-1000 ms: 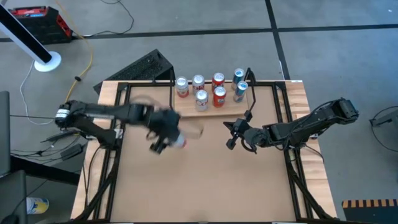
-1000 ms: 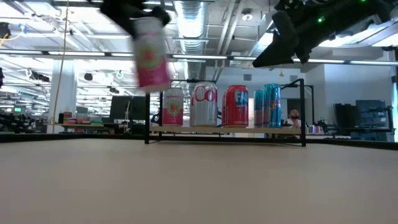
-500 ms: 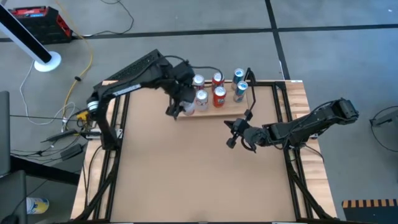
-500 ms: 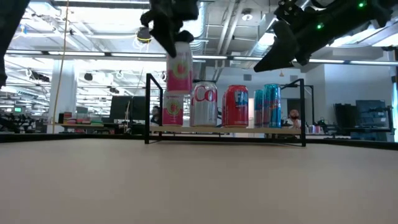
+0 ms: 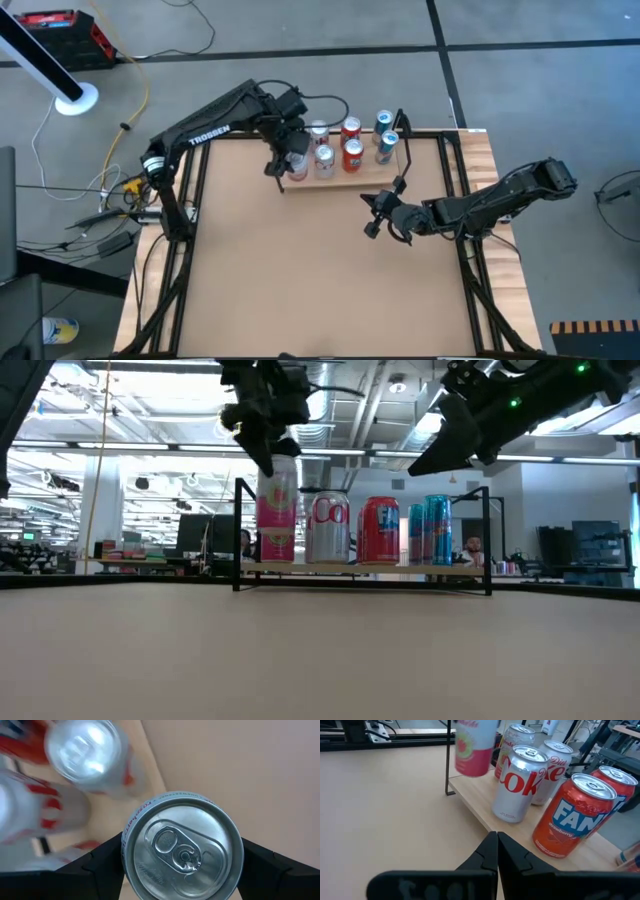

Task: Place canned beverage on shelf
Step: Put the pink and white soda can on the shelf aligned with the other pink and white soda can on the shelf, then return to Home Position

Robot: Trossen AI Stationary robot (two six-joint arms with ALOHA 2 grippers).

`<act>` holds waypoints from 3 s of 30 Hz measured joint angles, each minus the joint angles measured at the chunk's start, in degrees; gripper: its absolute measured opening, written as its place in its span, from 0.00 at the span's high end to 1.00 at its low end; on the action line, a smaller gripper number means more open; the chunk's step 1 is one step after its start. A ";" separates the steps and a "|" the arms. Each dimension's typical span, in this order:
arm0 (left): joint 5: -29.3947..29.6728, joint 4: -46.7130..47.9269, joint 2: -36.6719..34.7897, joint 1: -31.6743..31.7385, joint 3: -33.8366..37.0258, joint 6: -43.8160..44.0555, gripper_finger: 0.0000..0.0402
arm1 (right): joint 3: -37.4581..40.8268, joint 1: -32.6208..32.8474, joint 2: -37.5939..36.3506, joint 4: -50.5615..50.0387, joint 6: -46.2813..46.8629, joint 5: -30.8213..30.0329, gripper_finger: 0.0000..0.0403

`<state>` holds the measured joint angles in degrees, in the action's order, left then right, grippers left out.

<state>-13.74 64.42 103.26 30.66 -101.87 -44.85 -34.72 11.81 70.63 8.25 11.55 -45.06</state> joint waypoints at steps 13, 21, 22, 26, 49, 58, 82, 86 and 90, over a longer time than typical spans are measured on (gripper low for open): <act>-0.36 -6.29 -0.15 1.50 5.86 -0.82 0.32 | 0.00 -0.02 -0.02 0.41 0.01 0.02 0.93; -0.98 -7.67 -0.15 2.11 8.44 -1.22 0.31 | 0.00 -0.02 -0.02 0.41 0.00 0.02 0.93; -0.93 -8.04 -0.15 2.14 8.42 -1.20 0.32 | 0.00 -0.02 -0.02 0.41 0.01 0.02 0.93; 0.97 -8.39 -0.14 2.18 8.40 -0.35 0.31 | 0.00 -0.02 -0.02 0.41 0.00 0.02 0.93; 2.10 -7.34 -0.04 1.98 8.40 3.10 0.24 | 0.02 -0.02 -0.04 0.43 0.02 0.02 0.93; 2.10 -7.34 -0.02 1.98 8.38 3.10 0.24 | 0.02 -0.02 -0.04 0.43 0.02 0.02 0.93; 2.38 -8.65 0.00 1.92 8.22 3.77 0.12 | 0.02 -0.02 -0.04 0.42 0.03 0.02 0.93; 4.93 -8.46 0.00 1.36 8.22 3.43 0.12 | 0.02 -0.02 -0.04 0.43 0.02 0.02 0.93; 5.61 -6.87 -0.01 0.28 6.68 2.19 0.12 | 0.02 -0.02 -0.04 0.43 0.02 0.02 0.93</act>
<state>-8.13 57.55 103.26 30.94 -95.19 -42.66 -34.70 11.79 70.59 8.69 11.57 -45.04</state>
